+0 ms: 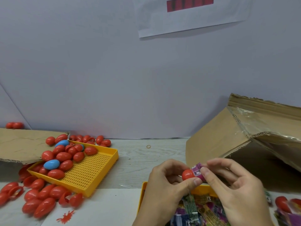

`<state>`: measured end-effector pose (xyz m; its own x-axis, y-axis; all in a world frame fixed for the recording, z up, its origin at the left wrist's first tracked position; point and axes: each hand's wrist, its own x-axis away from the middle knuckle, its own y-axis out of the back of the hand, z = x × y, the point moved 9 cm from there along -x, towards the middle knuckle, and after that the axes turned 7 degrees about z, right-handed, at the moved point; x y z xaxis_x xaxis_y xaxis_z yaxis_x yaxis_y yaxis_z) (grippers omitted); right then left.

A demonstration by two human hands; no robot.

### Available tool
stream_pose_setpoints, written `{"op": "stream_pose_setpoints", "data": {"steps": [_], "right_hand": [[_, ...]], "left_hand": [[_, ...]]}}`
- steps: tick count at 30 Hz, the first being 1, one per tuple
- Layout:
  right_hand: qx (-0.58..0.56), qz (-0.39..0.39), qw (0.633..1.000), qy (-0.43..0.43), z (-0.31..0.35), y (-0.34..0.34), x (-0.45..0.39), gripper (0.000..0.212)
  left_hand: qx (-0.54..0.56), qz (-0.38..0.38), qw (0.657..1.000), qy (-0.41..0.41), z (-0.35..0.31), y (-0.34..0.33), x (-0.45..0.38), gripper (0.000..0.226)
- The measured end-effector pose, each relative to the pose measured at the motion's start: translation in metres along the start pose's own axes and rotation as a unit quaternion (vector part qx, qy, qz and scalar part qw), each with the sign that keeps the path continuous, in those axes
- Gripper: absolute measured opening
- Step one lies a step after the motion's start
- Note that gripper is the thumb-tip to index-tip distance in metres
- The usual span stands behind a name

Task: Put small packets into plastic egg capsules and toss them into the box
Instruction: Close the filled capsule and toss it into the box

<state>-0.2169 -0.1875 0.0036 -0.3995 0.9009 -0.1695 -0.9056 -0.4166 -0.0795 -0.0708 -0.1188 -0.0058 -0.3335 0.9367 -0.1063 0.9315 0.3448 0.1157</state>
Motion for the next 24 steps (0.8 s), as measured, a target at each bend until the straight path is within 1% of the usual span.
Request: {"op": "stream_pose_setpoints", "data": {"steps": [7, 12, 17, 19, 21, 24], "right_hand": [[-0.004, 0.024, 1.000, -0.001, -0.006, -0.003, -0.001, 0.025], [0.010, 0.044, 0.999, 0.019, -0.008, -0.004, -0.003, 0.026], [0.014, 0.070, 0.996, 0.043, -0.005, -0.007, -0.003, 0.023], [0.057, 0.078, 0.993, 0.067, -0.001, -0.010, -0.001, 0.037], [0.124, 0.078, 0.985, 0.092, 0.002, -0.013, 0.002, 0.053], [0.236, 0.078, 0.960, 0.127, 0.007, -0.022, 0.007, 0.070]], "left_hand": [[-0.004, 0.008, 1.000, -0.003, 0.000, -0.002, 0.000, 0.027], [0.003, 0.008, 1.000, -0.012, -0.004, -0.002, 0.001, 0.035], [-0.008, -0.003, 1.000, -0.020, -0.005, -0.001, 0.001, 0.018], [-0.008, -0.012, 1.000, -0.021, -0.005, 0.000, 0.000, 0.016], [-0.006, -0.023, 1.000, -0.018, -0.004, 0.002, 0.000, 0.016], [-0.005, -0.030, 0.999, -0.016, -0.002, 0.004, 0.000, 0.017]]}}
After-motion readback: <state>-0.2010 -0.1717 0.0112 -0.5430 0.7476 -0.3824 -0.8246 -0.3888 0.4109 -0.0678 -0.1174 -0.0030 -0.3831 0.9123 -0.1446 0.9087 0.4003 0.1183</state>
